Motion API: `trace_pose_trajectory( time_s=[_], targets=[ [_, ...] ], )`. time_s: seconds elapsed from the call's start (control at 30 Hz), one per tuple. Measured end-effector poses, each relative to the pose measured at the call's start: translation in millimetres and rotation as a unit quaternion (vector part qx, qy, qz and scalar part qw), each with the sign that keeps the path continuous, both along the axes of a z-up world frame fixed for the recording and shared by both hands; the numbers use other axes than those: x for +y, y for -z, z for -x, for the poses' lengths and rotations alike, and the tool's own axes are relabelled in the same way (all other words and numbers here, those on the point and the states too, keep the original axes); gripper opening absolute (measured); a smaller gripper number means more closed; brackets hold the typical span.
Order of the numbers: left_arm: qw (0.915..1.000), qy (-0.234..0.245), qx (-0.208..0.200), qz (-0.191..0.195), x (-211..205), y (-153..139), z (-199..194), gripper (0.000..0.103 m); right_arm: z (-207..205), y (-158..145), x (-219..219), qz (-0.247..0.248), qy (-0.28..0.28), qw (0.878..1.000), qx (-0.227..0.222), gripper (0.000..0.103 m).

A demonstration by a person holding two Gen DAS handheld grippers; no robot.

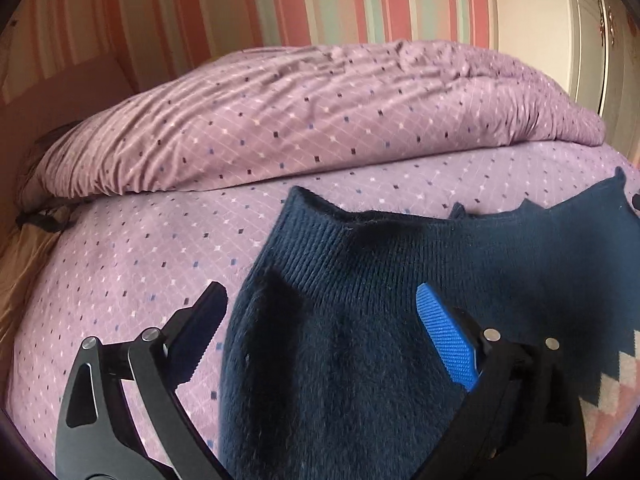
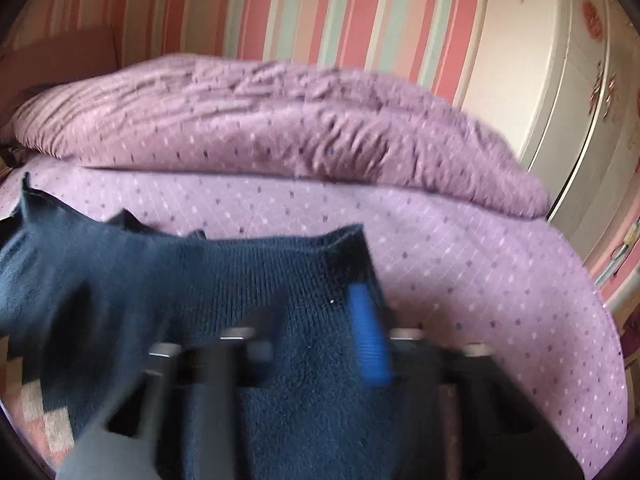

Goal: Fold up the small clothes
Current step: 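Lay the hem down on the collar and open both grippers, then draw both grippers back from the folded sweater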

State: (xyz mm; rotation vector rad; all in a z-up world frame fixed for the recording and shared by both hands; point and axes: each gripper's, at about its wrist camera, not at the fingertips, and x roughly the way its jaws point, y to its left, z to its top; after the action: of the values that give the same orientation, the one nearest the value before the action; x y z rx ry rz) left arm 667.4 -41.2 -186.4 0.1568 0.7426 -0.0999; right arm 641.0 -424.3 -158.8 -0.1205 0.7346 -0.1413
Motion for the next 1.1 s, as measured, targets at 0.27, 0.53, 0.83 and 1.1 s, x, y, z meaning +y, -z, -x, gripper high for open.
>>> trace_pose_trajectory(
  time_s=[0.27, 0.53, 0.83, 1.1],
  targets=[
    [0.9986, -0.027, 0.045, 0.000, 8.8, 23.4, -31.1, 0.067, -40.4, 36.0, -3.9, 0.005, 0.027, 0.997, 0.071, 0.014],
    [0.9952, -0.039, 0.089, 0.015, 18.4, 46.0, -43.5, 0.059, -49.4, 52.9, -4.1, 0.012, 0.028, 0.994, 0.103, 0.014],
    [0.9987, -0.032, 0.041, 0.001, 13.5, 21.2, -19.8, 0.060, -25.1, 23.1, -3.0, -0.006, 0.009, 0.998, 0.060, 0.015],
    [0.9997, -0.007, -0.022, 0.013, -3.5, -16.9, 40.3, 0.100, 29.3, -14.8, 31.7, 0.003, -0.030, 1.000, 0.008, 0.080]
  ],
)
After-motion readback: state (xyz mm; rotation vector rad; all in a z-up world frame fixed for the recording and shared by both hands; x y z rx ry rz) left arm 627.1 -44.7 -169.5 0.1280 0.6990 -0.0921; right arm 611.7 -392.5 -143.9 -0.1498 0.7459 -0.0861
